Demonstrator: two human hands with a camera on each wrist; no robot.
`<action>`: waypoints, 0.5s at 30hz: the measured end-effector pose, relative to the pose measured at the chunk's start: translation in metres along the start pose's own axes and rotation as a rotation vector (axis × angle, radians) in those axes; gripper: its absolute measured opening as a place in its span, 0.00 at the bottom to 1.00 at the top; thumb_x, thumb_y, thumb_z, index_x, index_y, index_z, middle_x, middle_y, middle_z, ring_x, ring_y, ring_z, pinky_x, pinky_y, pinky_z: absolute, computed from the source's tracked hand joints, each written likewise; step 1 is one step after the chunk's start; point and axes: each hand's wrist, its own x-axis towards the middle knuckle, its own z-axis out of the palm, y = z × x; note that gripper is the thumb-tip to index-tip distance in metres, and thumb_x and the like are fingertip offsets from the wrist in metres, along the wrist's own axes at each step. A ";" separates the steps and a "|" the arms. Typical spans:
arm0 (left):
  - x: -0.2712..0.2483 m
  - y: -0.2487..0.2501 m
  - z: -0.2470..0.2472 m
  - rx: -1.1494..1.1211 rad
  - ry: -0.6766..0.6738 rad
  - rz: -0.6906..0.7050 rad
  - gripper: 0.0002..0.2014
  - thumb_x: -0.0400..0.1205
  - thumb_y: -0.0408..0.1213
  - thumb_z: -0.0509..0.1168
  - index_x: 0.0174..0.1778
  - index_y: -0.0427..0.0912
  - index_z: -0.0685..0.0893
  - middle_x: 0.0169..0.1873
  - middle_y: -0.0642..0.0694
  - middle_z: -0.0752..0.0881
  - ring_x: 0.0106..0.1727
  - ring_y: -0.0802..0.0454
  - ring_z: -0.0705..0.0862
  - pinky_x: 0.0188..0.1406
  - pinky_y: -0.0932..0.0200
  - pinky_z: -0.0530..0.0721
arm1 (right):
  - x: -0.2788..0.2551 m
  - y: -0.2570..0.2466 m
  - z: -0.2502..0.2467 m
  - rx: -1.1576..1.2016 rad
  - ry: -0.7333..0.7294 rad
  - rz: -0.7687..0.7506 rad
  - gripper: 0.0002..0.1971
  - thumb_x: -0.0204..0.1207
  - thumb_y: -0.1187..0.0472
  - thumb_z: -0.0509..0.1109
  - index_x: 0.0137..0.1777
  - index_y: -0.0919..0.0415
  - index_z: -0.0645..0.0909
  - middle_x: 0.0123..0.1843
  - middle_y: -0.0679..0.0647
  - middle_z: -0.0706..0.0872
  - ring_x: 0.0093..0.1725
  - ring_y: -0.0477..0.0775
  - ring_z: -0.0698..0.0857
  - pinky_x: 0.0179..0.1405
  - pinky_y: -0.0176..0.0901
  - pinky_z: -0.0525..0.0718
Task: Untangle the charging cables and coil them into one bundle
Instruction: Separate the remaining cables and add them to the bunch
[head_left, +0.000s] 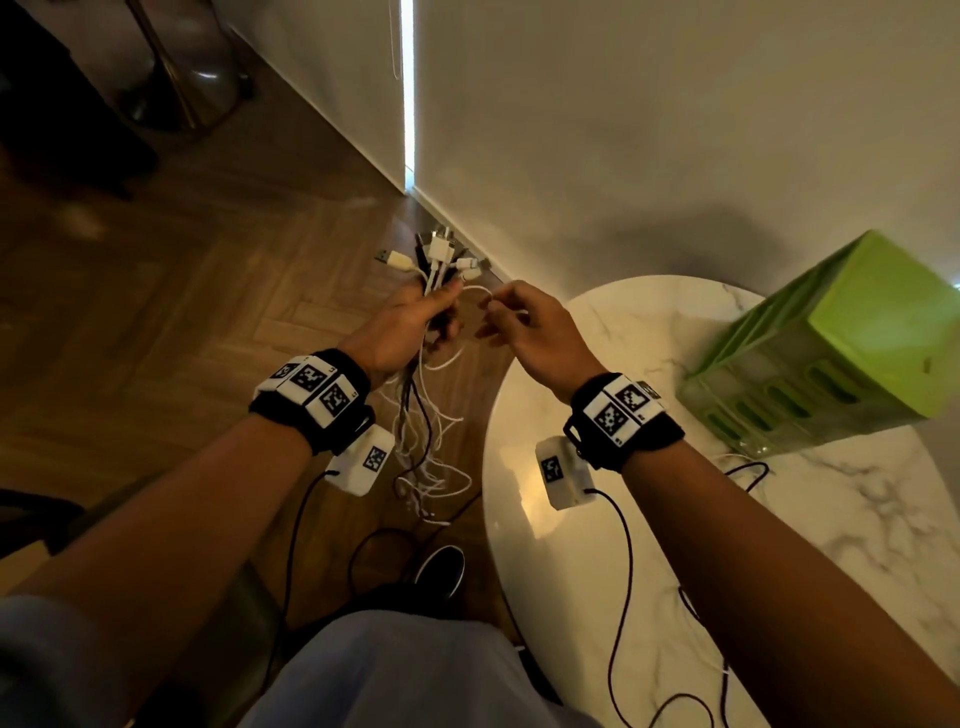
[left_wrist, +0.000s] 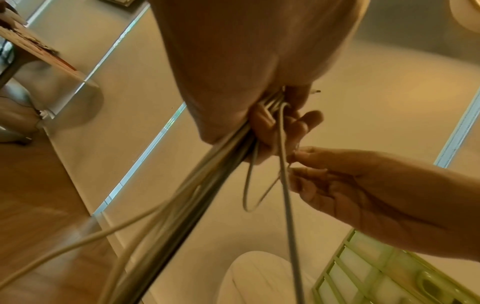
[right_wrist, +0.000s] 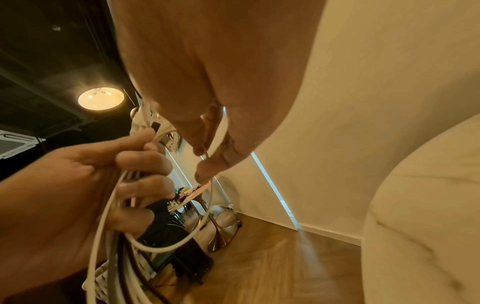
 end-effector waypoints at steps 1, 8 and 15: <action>0.001 -0.002 0.000 0.017 0.059 0.005 0.15 0.90 0.51 0.57 0.46 0.46 0.80 0.33 0.48 0.84 0.32 0.52 0.77 0.29 0.58 0.71 | -0.005 0.002 -0.002 0.010 0.011 -0.027 0.06 0.87 0.64 0.65 0.56 0.63 0.83 0.49 0.54 0.89 0.47 0.51 0.92 0.50 0.43 0.90; 0.017 -0.004 -0.002 -0.097 0.253 -0.008 0.18 0.91 0.54 0.55 0.71 0.49 0.75 0.50 0.50 0.92 0.32 0.57 0.79 0.24 0.64 0.72 | -0.037 0.037 -0.019 -0.328 0.015 -0.458 0.07 0.83 0.65 0.71 0.58 0.65 0.86 0.58 0.57 0.88 0.55 0.52 0.87 0.57 0.40 0.86; 0.024 0.000 -0.001 -0.056 0.169 -0.005 0.19 0.91 0.53 0.55 0.63 0.39 0.74 0.38 0.46 0.89 0.29 0.55 0.80 0.28 0.60 0.75 | -0.054 0.055 -0.024 -0.614 -0.332 -0.144 0.13 0.79 0.66 0.69 0.61 0.55 0.88 0.66 0.49 0.88 0.65 0.48 0.84 0.70 0.45 0.80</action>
